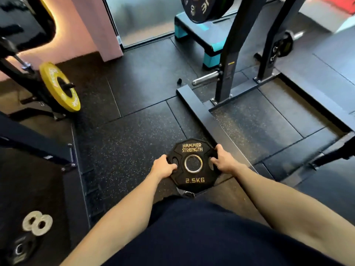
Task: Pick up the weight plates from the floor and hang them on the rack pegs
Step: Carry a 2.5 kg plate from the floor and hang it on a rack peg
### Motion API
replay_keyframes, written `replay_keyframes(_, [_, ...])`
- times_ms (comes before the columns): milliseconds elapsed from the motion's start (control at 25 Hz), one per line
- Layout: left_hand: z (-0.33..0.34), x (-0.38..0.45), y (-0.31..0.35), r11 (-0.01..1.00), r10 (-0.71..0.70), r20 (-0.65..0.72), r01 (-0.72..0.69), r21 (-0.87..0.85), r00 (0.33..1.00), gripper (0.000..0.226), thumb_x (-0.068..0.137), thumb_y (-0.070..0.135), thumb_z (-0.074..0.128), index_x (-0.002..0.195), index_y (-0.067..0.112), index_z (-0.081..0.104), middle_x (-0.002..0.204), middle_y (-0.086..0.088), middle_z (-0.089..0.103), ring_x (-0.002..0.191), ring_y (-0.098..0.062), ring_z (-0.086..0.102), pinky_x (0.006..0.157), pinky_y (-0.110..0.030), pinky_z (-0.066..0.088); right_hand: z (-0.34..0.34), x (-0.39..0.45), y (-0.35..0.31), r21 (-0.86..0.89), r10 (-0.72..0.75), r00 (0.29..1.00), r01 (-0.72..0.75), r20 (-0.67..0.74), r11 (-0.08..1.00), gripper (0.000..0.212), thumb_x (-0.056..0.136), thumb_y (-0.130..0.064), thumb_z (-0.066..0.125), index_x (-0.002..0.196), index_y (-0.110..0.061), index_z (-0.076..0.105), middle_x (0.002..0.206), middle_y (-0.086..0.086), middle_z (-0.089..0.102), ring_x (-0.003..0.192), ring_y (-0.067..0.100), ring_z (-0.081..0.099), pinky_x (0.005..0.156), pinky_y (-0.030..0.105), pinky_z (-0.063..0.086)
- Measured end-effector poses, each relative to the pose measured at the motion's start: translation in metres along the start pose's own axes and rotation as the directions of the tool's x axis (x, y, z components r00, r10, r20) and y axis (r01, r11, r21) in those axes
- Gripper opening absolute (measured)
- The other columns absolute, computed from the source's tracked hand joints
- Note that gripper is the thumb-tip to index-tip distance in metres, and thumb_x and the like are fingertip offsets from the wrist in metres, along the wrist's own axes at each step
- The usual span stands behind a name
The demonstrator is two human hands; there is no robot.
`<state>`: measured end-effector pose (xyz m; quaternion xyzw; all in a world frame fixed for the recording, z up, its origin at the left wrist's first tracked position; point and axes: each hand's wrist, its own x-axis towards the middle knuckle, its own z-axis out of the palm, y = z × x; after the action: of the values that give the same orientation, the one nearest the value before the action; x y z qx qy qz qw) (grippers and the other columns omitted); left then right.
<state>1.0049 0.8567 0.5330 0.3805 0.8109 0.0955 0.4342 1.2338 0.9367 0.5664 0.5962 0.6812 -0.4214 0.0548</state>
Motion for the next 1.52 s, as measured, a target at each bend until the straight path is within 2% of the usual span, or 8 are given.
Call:
replay_keyframes(120, [-0.051, 0.058, 0.035, 1.000, 0.006, -0.043, -0.006, -0.004, 0.999, 0.038, 0.080, 0.029, 0.067, 0.111, 0.009, 0.058, 0.117, -0.013, 0.064, 0.107, -0.031, 0.058, 0.083, -0.033, 0.045, -0.037, 0.062, -0.046, -0.006, -0.045, 0.999, 0.045, 0.008, 0.999, 0.027, 0.092, -0.020, 0.051, 0.108, -0.008, 0.033, 0.107, 0.027, 0.059, 0.093, 0.044, 0.061, 0.081, 0.052, 0.051])
replay_keyframes(320, [-0.127, 0.145, 0.087, 0.998, -0.033, -0.090, 0.027, -0.065, 0.995, 0.041, 0.080, 0.029, 0.066, 0.114, 0.009, 0.058, 0.117, -0.014, 0.064, 0.106, -0.032, 0.059, 0.090, -0.039, 0.051, -0.100, 0.167, -0.119, -0.017, -0.078, 0.996, 0.079, 0.043, 0.997, 0.028, 0.094, -0.020, 0.050, 0.112, -0.009, 0.031, 0.112, 0.025, 0.056, 0.096, 0.041, 0.060, 0.074, 0.048, 0.052])
replay_keyframes(720, [-0.259, 0.346, 0.180, 0.984, -0.127, -0.141, 0.107, -0.143, 0.982, 0.035, 0.078, 0.025, 0.067, 0.107, 0.009, 0.056, 0.107, -0.017, 0.067, 0.090, -0.036, 0.067, 0.077, -0.043, 0.058, -0.196, 0.417, -0.240, -0.111, -0.202, 0.971, 0.216, 0.130, 0.970, 0.024, 0.091, -0.020, 0.051, 0.098, -0.011, 0.030, 0.109, 0.024, 0.057, 0.101, 0.038, 0.057, 0.074, 0.037, 0.041])
replay_keyframes(920, [-0.338, 0.433, 0.222, 0.955, -0.185, -0.201, 0.128, -0.269, 0.962, 0.031, 0.077, 0.024, 0.067, 0.101, 0.009, 0.055, 0.104, -0.016, 0.066, 0.082, -0.035, 0.069, 0.070, -0.042, 0.059, -0.247, 0.533, -0.327, -0.176, -0.263, 0.951, 0.290, 0.160, 0.941, 0.029, 0.093, -0.019, 0.051, 0.111, -0.004, 0.034, 0.114, 0.031, 0.057, 0.105, 0.043, 0.056, 0.081, 0.040, 0.042])
replay_keyframes(1000, [-0.367, 0.466, 0.230, 0.946, -0.199, -0.209, 0.132, -0.297, 0.957, 0.027, 0.077, 0.023, 0.067, 0.097, 0.010, 0.054, 0.101, -0.016, 0.065, 0.075, -0.034, 0.069, 0.062, -0.039, 0.059, -0.255, 0.571, -0.361, -0.178, -0.270, 0.948, 0.298, 0.168, 0.938, 0.031, 0.092, -0.019, 0.052, 0.112, -0.004, 0.035, 0.115, 0.029, 0.057, 0.106, 0.042, 0.056, 0.080, 0.038, 0.040])
replay_keyframes(1160, [-0.426, 0.538, 0.232, 0.940, -0.223, -0.204, 0.155, -0.303, 0.953, 0.031, 0.075, 0.025, 0.067, 0.099, 0.008, 0.055, 0.104, -0.017, 0.065, 0.089, -0.038, 0.066, 0.079, -0.050, 0.057, -0.256, 0.648, -0.418, -0.167, -0.230, 0.962, 0.253, 0.148, 0.953, 0.025, 0.092, -0.019, 0.051, 0.099, -0.012, 0.029, 0.111, 0.028, 0.057, 0.103, 0.040, 0.056, 0.077, 0.036, 0.039])
replay_keyframes(1360, [-0.529, 0.656, 0.222, 0.966, -0.187, -0.164, 0.151, -0.210, 0.969, 0.034, 0.077, 0.029, 0.068, 0.103, 0.010, 0.056, 0.110, -0.016, 0.066, 0.098, -0.035, 0.063, 0.084, -0.042, 0.054, -0.248, 0.747, -0.516, -0.170, -0.195, 0.975, 0.211, 0.106, 0.963, 0.025, 0.092, -0.017, 0.049, 0.100, -0.013, 0.026, 0.111, 0.031, 0.057, 0.104, 0.044, 0.056, 0.075, 0.036, 0.037])
replay_keyframes(1520, [-0.614, 0.714, 0.223, 0.969, -0.166, -0.170, 0.129, -0.211, 0.971, 0.029, 0.076, 0.029, 0.067, 0.098, 0.014, 0.056, 0.101, -0.014, 0.069, 0.080, -0.030, 0.068, 0.069, -0.034, 0.053, -0.259, 0.803, -0.602, -0.181, -0.191, 0.976, 0.207, 0.102, 0.961, 0.027, 0.093, -0.018, 0.049, 0.111, -0.004, 0.033, 0.109, 0.030, 0.057, 0.102, 0.044, 0.056, 0.071, 0.034, 0.035])
